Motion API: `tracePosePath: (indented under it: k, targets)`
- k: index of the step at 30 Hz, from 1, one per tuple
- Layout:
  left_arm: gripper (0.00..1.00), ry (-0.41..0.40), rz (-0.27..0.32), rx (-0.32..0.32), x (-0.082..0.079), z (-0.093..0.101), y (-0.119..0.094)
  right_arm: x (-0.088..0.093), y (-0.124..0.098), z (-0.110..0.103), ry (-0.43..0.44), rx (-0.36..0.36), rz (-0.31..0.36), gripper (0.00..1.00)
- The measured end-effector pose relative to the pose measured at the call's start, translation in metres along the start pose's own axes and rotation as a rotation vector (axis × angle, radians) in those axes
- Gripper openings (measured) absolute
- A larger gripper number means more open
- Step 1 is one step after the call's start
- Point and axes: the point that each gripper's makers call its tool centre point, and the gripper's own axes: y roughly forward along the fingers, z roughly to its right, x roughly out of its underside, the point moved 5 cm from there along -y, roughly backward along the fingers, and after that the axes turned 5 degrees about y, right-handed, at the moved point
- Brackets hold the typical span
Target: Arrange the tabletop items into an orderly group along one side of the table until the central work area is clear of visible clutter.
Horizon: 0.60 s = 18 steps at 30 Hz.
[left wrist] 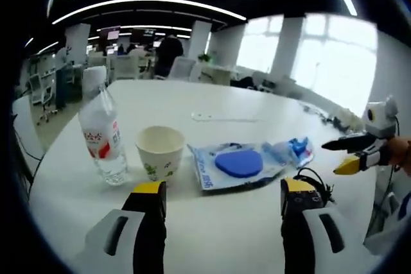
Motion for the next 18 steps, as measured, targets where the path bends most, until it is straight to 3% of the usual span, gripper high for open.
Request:
tracePosePath:
  k: [3, 7, 11, 15, 18]
  targets:
    - [0.77, 0.028, -0.012, 0.006, 0.002, -0.001, -0.008, 0.002, -0.010, -0.004, -0.014, -0.001, -0.001, 0.86]
    - [0.81, 0.038, 0.037, 0.034, -0.001, -0.002, -0.021, 0.008, -0.022, -0.008, -0.027, -0.004, -0.007, 0.93]
    - [0.83, 0.117, 0.020, 0.028, 0.002, -0.007, -0.034, 0.012, -0.036, -0.014, -0.017, -0.016, -0.003, 0.98]
    - [0.85, 0.120, 0.014, 0.011, 0.003, -0.012, -0.047, 0.016, -0.049, -0.019, -0.014, -0.021, 0.010, 1.00]
    - [0.90, 0.108, 0.093, -0.020, -0.006, -0.017, -0.059, 0.019, -0.057, -0.020, 0.000, -0.010, 0.013, 1.00]
